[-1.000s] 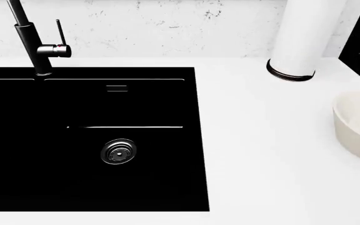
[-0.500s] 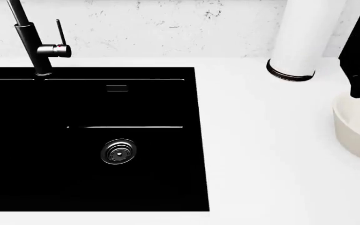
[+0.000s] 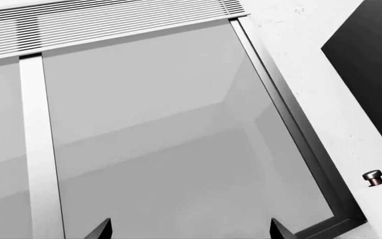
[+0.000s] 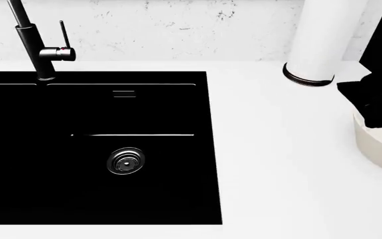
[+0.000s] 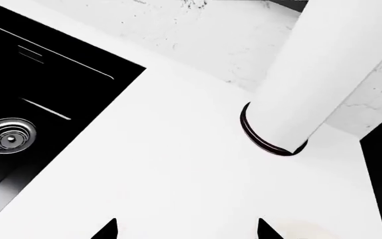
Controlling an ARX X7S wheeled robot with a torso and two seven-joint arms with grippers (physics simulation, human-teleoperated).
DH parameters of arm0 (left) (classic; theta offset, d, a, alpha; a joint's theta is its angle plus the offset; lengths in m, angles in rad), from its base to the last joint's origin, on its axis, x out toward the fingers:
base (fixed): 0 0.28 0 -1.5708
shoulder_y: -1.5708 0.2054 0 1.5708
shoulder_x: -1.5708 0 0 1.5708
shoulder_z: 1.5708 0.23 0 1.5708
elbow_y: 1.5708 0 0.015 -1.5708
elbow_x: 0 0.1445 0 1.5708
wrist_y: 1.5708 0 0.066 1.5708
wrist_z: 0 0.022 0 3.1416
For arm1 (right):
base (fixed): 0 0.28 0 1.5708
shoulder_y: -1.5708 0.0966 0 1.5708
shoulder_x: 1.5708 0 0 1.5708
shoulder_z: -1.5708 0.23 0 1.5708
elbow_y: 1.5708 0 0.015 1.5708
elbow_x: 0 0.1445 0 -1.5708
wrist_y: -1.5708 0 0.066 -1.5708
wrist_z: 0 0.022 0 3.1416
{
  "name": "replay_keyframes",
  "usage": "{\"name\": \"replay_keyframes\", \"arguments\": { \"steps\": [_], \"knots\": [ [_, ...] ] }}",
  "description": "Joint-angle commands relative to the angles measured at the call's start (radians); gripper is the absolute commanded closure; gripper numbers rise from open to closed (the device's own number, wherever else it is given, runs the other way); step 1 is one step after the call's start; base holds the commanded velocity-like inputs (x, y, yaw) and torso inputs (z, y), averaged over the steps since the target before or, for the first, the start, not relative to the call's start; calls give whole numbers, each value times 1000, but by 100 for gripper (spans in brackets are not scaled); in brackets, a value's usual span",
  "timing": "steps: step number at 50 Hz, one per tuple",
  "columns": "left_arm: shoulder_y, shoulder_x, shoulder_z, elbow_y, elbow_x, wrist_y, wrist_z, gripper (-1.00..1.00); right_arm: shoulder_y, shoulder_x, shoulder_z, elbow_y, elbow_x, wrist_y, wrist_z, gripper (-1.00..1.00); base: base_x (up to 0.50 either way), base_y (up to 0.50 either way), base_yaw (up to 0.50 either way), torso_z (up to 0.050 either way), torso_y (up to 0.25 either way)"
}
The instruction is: Move the fresh-baked cupcake off the tray onto the counter, and place the bowl used for mixing into the sink.
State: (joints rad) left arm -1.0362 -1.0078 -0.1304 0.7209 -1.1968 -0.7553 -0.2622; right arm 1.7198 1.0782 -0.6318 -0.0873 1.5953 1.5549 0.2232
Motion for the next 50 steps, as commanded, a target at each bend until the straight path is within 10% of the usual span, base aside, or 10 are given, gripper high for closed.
{"name": "replay_keyframes", "arguments": {
  "steps": [1, 17, 50],
  "knots": [
    [0, -1, 4, 0, 0, 0, 2, -100, 119, 3, -171, 0, 6, -3, -88, -100, 0, 0, 0, 0, 0],
    [1, -9, 4, 4, -12, -6, -4, -100, 352, 38, -507, 54, 32, 4, -117, -100, 0, 0, 0, 0, 0],
    [44, -16, -9, 10, 4, 5, 0, -100, 331, 82, -638, 109, 28, -121, -77, -100, 0, 0, 0, 0, 0]
  ]
}}
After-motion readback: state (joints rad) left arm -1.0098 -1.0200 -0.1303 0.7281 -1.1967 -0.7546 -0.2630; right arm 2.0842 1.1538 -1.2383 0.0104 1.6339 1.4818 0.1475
